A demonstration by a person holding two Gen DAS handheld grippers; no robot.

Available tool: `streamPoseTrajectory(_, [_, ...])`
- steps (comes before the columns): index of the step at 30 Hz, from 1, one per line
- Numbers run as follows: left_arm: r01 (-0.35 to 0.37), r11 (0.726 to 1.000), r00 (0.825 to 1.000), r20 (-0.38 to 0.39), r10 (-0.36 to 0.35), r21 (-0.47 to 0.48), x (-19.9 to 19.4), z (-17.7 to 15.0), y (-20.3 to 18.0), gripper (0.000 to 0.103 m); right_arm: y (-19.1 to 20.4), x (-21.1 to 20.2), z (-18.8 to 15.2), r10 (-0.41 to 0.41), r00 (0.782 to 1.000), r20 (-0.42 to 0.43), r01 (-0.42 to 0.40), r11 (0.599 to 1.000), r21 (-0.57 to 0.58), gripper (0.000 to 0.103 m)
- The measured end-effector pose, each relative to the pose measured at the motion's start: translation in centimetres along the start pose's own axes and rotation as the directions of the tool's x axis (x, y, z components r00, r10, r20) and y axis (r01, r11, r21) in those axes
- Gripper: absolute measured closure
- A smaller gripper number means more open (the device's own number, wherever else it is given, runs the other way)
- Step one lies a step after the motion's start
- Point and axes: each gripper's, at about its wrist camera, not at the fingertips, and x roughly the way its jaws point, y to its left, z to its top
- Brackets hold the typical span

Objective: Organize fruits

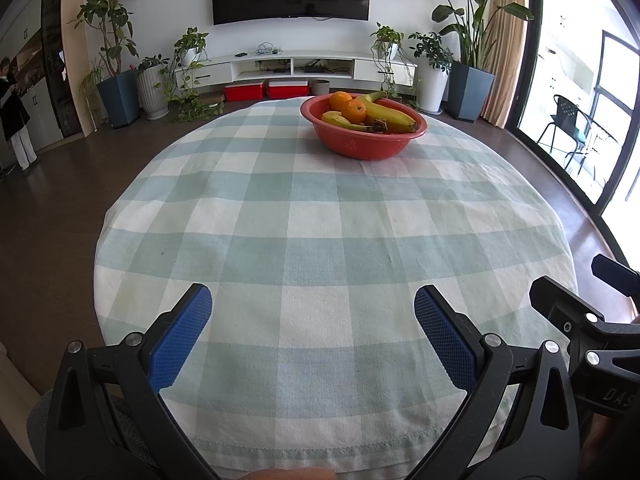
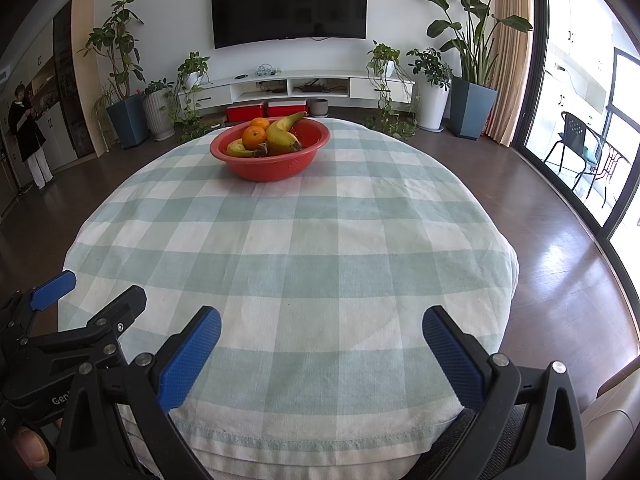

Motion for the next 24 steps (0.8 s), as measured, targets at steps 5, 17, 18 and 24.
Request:
streamPoseTrajectory(5, [0.000, 1.000, 1.000, 0.002, 0.000, 0.000, -0.02, 0.03, 0.01, 0.000, -0.01, -0.01, 0.03, 0.000, 1.000, 0.000, 0.000, 1.000, 0.000, 0.000])
streamPoseTrajectory(17, [-0.005, 1.000, 1.000, 0.000, 0.005, -0.001, 0.00, -0.03, 0.04, 0.000, -0.02, -0.04, 0.11, 0.000, 1.000, -0.002, 0.000, 1.000, 0.000, 0.000])
streamPoseTrajectory(18, [-0.007, 1.000, 1.000, -0.002, 0.007, -0.003, 0.02, -0.18, 0.07, 0.000, -0.02, -0.04, 0.11, 0.000, 1.000, -0.003, 0.000, 1.000, -0.001, 0.000])
streamPoseTrajectory(24, [-0.013, 1.000, 1.000, -0.008, 0.013, -0.022, -0.07, -0.70, 0.56, 0.000, -0.01, -0.05, 0.15, 0.001, 1.000, -0.004, -0.001, 1.000, -0.001, 0.000])
